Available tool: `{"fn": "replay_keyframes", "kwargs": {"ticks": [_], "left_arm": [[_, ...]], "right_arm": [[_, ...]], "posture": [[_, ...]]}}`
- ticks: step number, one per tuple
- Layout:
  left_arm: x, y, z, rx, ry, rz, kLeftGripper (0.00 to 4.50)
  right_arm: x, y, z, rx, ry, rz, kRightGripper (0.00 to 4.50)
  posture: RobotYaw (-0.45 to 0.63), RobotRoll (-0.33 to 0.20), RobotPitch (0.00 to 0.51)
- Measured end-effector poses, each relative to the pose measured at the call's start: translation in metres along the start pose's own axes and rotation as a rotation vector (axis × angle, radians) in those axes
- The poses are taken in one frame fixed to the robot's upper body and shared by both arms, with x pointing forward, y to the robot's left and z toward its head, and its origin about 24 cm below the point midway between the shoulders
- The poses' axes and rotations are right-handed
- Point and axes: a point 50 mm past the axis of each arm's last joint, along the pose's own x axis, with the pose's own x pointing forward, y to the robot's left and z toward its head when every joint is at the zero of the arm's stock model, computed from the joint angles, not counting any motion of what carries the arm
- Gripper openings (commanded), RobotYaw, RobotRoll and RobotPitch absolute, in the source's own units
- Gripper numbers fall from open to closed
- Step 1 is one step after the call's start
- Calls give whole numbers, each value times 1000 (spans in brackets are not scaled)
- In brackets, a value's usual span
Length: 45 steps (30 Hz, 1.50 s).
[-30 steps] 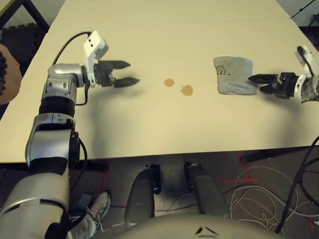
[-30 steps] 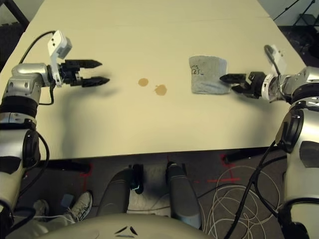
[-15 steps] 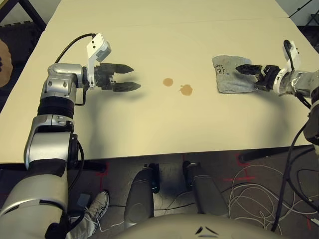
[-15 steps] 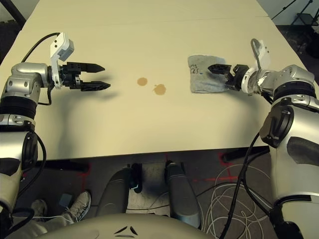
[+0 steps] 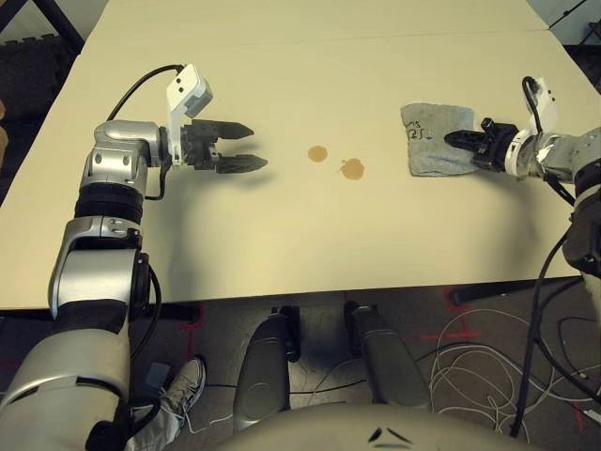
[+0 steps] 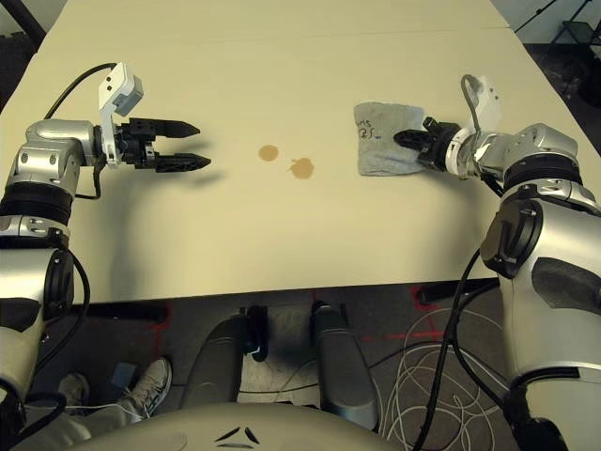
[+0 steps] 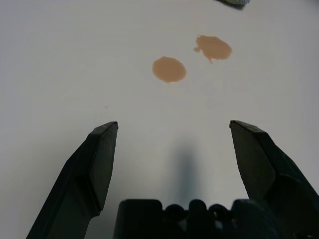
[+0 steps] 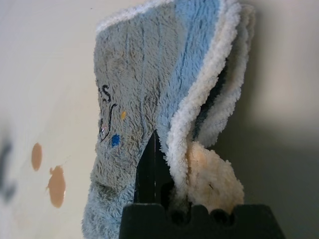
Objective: Wipe the water off the table with a rag.
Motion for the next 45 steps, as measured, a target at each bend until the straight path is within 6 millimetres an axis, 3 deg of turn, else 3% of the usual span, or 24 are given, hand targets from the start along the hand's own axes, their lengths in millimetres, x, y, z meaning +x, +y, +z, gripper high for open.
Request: {"fn": "replay_keyframes", "kwargs": {"ticks": [3,6,9,12,16,20,27,33,45], "left_arm": [[1,0,-1,0,6,-4,4500],[2,0,0,0,6,-6,4500],[4,-1,0,2,6,-11,4500],[5,-1,-1,0,11,-14,4500],[6,-1,0,-2,9,-17,4500],[7,-1,-3,-13,13,-20,4500],[7,-1,-3,-13,14,-19,4500],[7,-1,-4,-14,15,-20,4500],[7,-2,-3,-9,16,-22,4500]], "right_arm": [[0,3,3,-10,-10,7,15],[4,22,13,-37,-29,64,15],[10,56,24,-72,-28,180,15],[19,103,26,-90,27,338,15],[27,147,9,-82,140,495,15],[42,179,-30,-83,276,588,15],[59,190,-67,-72,336,569,15],[75,166,-83,-120,303,393,15],[62,126,-61,-175,204,136,15]], "posture": [[-142,0,257],[-145,0,256],[-151,0,256],[-154,0,256],[-155,0,258],[-151,0,259],[-141,0,260],[-137,0,264],[-152,0,267]]}}
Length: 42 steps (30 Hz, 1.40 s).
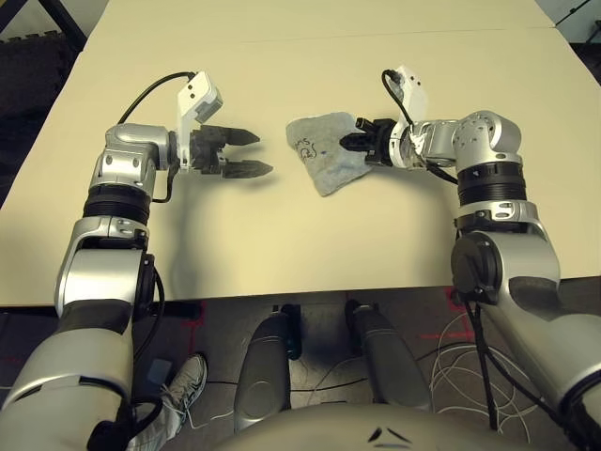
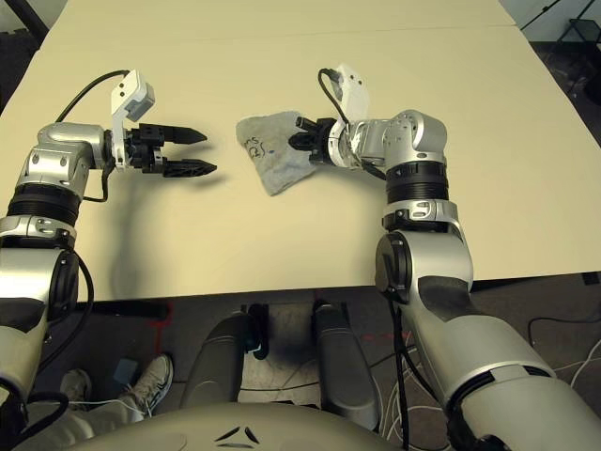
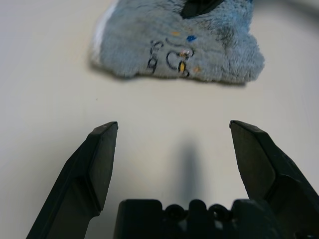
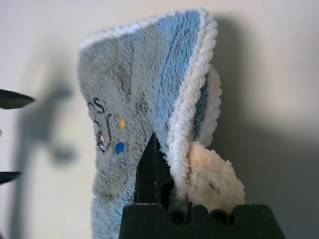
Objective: Wipe the water off the table with a rag.
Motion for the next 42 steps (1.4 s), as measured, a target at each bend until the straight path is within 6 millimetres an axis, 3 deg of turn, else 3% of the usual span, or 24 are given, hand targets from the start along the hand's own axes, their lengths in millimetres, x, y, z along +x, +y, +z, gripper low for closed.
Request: {"fn": "replay_keyframes", "kwargs": {"ticks": [10,16,22,26,29,37,42], "left_arm": [[1,1,1,-2,-4,0,4500],[1,1,-1,-15,-4,0,4500],[4,1,0,-14,-8,-5,4500],[5,1,0,-15,-10,-8,4500],[6,0,1,-12,-12,-11,4500],[5,1,1,-10,-11,-9,4500],[4,1,1,-15,-9,-10,4500]], "right_arm": [[-37,-39,-1,26,-28,-132,15],[-59,-68,11,39,-98,-238,15],[-66,-75,26,41,-155,-277,15],[-59,-47,41,11,-176,-189,15],[-45,-5,45,-22,-155,-39,15],[-14,71,16,-57,-14,219,15],[-1,89,0,-56,29,271,15]], "posture": [[-170,0,266],[-177,0,263],[-177,0,262],[-175,0,266],[-175,0,266],[-166,0,266],[-156,0,268]]}}
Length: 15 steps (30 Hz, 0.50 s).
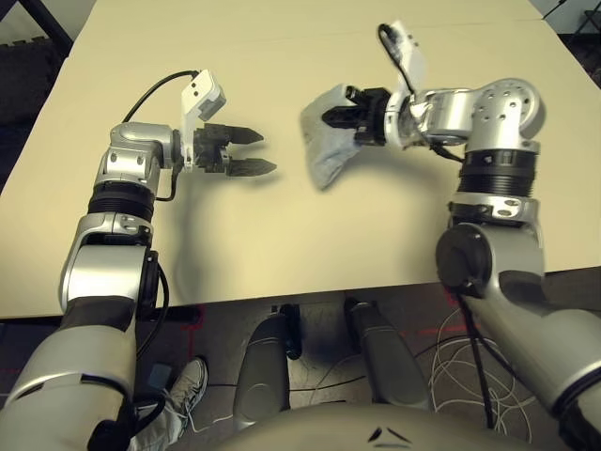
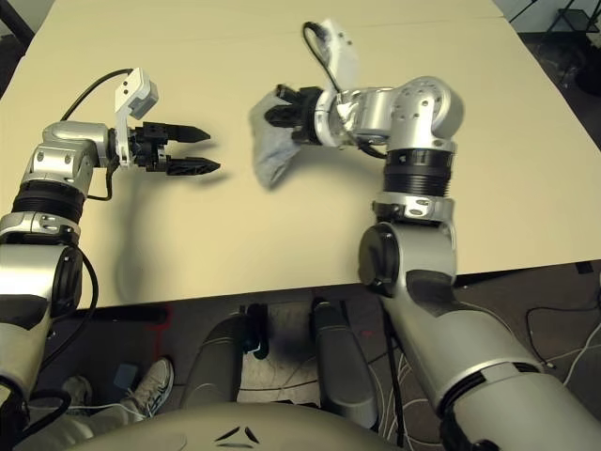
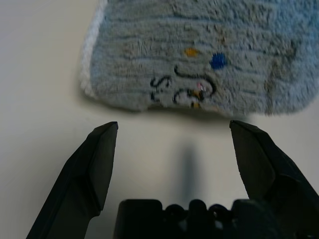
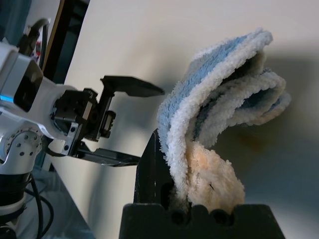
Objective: Wipe the water off the table with a rag.
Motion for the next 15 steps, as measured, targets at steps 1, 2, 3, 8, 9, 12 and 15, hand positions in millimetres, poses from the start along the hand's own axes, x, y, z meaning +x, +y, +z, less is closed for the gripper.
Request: {"fn": "replay_keyframes", "kwargs": {"ticks": [1,2,3,8,9,12,15], "left_arm": [[0,0,0,0,1,1,4500],[-1,0,0,0,1,1,4500],[-1,0,0,-1,2,2,4500],[-1,0,-1,-7,4,2,4500],[-2,0,-2,-10,5,2,4500],[-2,-1,-3,-15,8,2,4500],[-2,-1,-3,-15,8,1,4500]], "right_arm": [[2,1,-2,2,3,2,15],[4,1,-3,4,4,4,15],[6,1,-4,2,1,2,15],[16,-15,-10,9,1,-64,15],[17,-22,-13,18,7,-89,15],[13,-43,-16,34,7,-178,15],[7,-57,-16,37,7,-249,15]], "posture": [[-156,0,267],[-156,0,267],[-152,0,268],[-149,0,272],[-149,0,272],[-150,0,274],[-154,0,274]]}}
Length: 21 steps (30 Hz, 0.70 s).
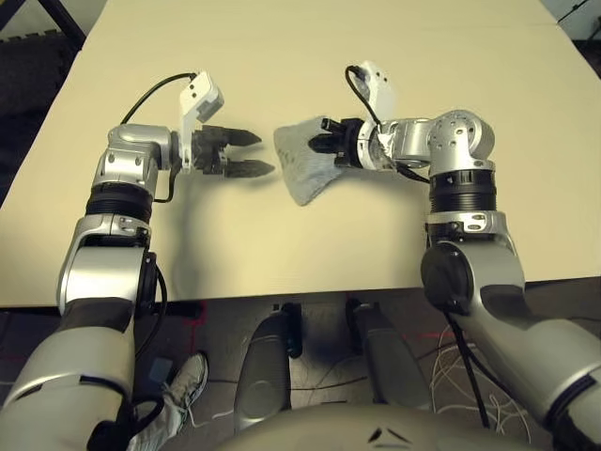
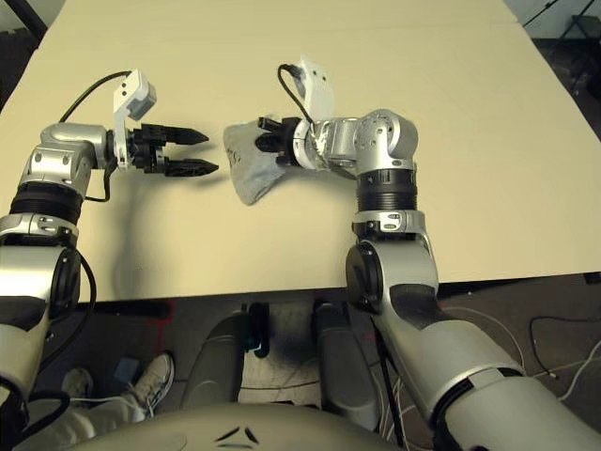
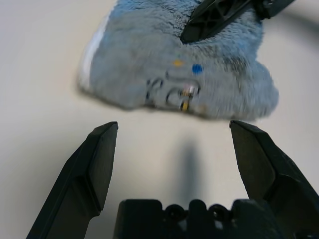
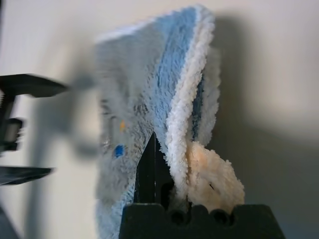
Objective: Wipe the water off the table with a rag.
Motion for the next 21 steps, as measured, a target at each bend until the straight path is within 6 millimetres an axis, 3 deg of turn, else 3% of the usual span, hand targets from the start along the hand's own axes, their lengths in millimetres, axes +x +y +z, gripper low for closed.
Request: {"fn": "replay_keyframes", "kwargs": {"ticks": [14,21], "left_arm": [[2,-1,1,4,-5,-7,4500],[2,0,-1,-6,-3,-5,4500]], "right_arm": [[-33,-50,14,39,-97,-180,15],[-74,-97,28,66,-184,-361,15]], "posture": [[-173,0,276],[-179,0,274]]}}
